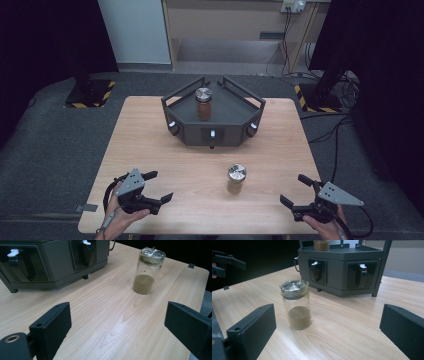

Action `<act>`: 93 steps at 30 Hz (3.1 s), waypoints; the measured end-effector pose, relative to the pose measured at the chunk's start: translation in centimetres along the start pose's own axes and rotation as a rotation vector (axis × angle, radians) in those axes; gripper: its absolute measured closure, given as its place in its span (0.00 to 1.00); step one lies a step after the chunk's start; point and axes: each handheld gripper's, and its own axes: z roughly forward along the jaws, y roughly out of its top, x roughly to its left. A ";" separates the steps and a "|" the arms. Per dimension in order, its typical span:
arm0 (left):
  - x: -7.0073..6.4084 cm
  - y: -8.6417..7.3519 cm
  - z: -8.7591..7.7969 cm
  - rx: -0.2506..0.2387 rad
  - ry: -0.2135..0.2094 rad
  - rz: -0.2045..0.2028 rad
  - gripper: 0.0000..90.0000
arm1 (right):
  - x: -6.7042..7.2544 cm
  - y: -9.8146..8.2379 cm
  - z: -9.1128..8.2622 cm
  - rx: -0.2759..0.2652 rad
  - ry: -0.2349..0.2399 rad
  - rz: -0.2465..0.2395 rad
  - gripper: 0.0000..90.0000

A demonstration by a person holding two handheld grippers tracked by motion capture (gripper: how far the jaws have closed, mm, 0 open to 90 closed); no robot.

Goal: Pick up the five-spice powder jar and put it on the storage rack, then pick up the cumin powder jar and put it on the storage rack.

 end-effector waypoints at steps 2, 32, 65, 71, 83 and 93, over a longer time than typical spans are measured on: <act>0.0 0.0 0.0 -0.003 0.006 -0.002 0.07 | 0.1 0.0 0.0 0.002 -0.001 -0.005 0.01; -0.7 -2.1 -3.6 -0.117 0.131 -0.090 0.03 | 0.2 0.0 -0.2 -0.004 -0.012 -0.002 0.01; 0.4 -2.7 -3.7 -0.165 0.049 -0.064 0.03 | 0.0 0.0 -0.1 -0.012 -0.002 -0.002 0.01; 0.3 -2.9 -3.7 -0.175 0.057 -0.067 0.03 | -0.2 0.3 -0.3 -0.025 0.019 0.001 0.01; 0.0 -2.5 -3.4 -0.138 0.064 -0.044 0.03 | -0.5 4.2 -2.1 -0.024 0.049 -0.026 0.01; 0.2 -2.6 -3.5 -0.137 0.064 -0.050 0.03 | -1.0 8.4 -2.0 0.055 0.104 -0.041 0.02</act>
